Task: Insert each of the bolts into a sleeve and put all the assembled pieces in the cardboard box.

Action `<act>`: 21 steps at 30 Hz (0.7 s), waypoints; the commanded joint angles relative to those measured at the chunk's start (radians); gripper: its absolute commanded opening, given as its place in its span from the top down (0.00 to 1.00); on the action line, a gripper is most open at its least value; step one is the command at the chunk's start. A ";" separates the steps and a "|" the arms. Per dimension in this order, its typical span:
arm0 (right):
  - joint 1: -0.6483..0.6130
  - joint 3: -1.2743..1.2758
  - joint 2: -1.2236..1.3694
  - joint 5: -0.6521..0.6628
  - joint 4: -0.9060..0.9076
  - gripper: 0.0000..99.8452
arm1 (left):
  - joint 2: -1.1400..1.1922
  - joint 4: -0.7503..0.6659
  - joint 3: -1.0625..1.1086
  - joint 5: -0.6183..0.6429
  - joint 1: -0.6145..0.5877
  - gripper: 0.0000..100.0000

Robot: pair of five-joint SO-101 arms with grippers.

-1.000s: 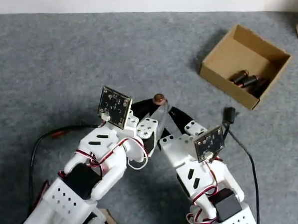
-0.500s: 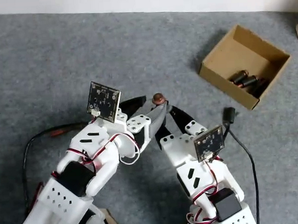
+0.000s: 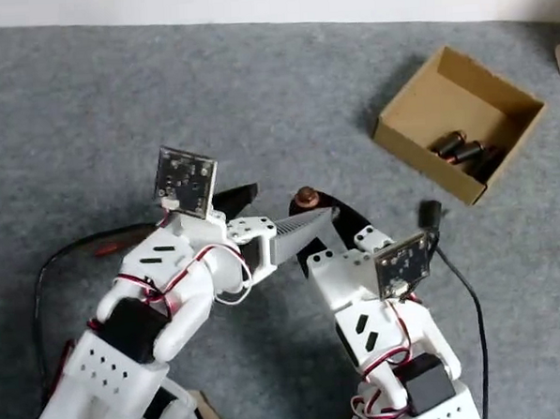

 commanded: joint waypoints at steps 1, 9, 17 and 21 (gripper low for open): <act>0.047 -0.042 -0.012 -0.031 0.042 1.00 | 0.001 0.058 0.007 0.031 0.016 0.60; 0.222 -0.042 -0.010 -0.032 0.067 1.00 | -0.001 0.068 -0.001 0.140 -0.007 0.60; 0.269 -0.081 0.120 -0.037 0.133 1.00 | -0.001 0.077 -0.021 0.218 -0.077 0.60; 0.269 -0.202 0.317 -0.107 0.160 1.00 | -0.001 0.104 -0.031 0.221 -0.077 0.60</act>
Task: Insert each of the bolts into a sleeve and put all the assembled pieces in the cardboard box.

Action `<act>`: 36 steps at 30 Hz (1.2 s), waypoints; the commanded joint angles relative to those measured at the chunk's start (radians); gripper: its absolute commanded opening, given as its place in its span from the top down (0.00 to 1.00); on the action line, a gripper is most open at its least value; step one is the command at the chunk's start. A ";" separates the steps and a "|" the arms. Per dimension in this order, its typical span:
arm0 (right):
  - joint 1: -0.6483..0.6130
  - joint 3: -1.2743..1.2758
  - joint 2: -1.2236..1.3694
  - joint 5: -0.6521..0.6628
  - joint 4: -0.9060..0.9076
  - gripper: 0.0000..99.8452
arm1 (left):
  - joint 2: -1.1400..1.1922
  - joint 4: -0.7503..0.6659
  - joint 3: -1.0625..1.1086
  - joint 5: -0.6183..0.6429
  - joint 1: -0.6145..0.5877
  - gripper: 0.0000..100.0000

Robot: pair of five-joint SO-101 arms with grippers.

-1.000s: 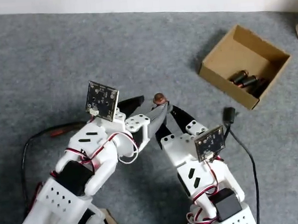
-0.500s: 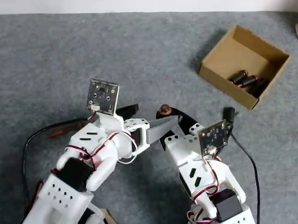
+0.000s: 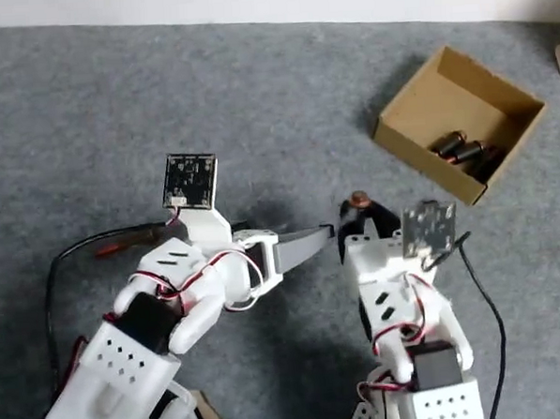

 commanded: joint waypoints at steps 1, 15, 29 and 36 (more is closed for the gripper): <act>0.010 -0.166 0.159 -0.037 0.013 1.00 | -0.016 0.008 -0.044 0.011 -0.008 0.60; 0.107 -0.527 0.625 -0.043 0.012 1.00 | -0.005 -0.072 -0.024 0.008 -0.219 0.67; 0.277 -0.924 1.072 -0.043 0.013 1.00 | -0.013 -0.419 0.170 0.005 -0.222 0.90; 0.331 -1.101 1.254 -0.068 0.013 1.00 | -0.012 -0.419 0.171 0.005 -0.222 0.90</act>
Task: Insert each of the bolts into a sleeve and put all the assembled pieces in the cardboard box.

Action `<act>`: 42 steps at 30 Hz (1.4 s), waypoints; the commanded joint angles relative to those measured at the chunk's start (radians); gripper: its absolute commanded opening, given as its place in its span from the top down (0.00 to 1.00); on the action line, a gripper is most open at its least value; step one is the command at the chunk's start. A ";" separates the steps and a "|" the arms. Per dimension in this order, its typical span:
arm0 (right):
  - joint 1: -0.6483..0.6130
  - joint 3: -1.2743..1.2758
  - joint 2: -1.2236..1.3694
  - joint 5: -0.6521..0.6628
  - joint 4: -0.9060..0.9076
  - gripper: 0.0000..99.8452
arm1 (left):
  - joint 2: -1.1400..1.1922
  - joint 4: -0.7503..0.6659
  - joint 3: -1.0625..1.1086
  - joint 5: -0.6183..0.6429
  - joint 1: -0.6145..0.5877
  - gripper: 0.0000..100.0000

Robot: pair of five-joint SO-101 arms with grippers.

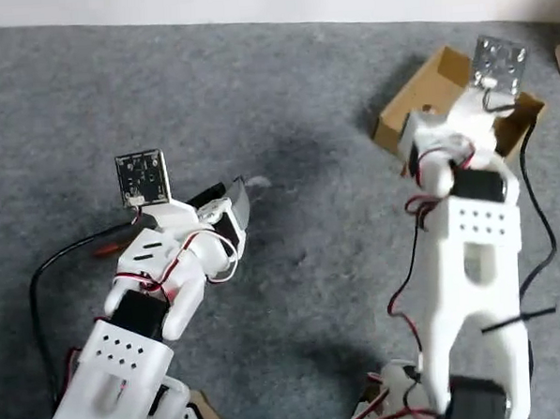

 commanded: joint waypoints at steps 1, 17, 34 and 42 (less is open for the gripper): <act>0.031 -0.143 0.053 -0.058 -0.001 1.00 | -0.012 -0.023 -0.007 -0.002 -0.010 0.90; 0.096 -0.493 0.524 -0.104 0.001 1.00 | -0.007 -0.023 -0.007 -0.002 -0.010 0.90; 0.154 -0.892 1.004 -0.187 0.001 1.00 | -0.007 -0.023 -0.007 -0.002 -0.005 0.90; 0.159 -1.084 1.224 -0.187 0.001 1.00 | -0.005 -0.023 -0.007 -0.002 -0.004 0.90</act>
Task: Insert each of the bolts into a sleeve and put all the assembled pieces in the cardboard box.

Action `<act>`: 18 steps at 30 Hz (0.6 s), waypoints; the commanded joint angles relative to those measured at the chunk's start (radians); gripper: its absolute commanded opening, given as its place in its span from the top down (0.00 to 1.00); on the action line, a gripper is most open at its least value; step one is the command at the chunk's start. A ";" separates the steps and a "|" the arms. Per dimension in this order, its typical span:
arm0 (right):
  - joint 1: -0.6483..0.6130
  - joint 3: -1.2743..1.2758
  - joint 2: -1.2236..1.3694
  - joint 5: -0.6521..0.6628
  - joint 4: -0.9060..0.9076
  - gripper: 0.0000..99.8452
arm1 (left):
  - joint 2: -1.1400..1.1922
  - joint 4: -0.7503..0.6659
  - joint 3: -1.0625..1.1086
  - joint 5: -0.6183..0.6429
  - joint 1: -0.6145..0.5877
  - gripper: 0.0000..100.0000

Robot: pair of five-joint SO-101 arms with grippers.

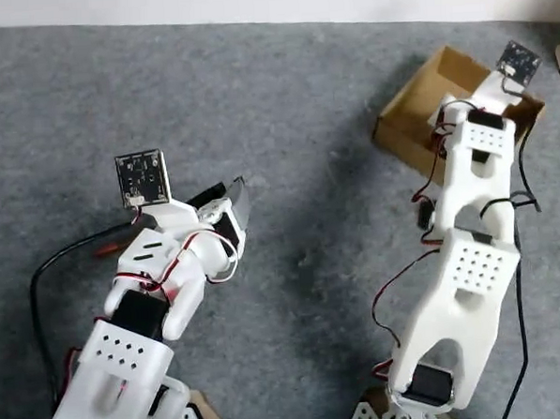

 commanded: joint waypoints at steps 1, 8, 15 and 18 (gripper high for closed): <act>0.007 -0.136 0.036 -0.011 0.001 1.00 | -0.005 -0.023 -0.007 -0.002 -0.005 0.90; -0.001 -0.252 0.160 -0.011 0.002 1.00 | -0.005 -0.023 -0.007 -0.002 -0.004 0.90; -0.036 -0.286 0.177 -0.005 0.125 0.97 | -0.005 -0.021 -0.007 -0.002 -0.004 0.90; -0.062 -0.378 0.160 -0.011 0.266 0.88 | -0.005 -0.021 -0.007 -0.002 -0.004 0.90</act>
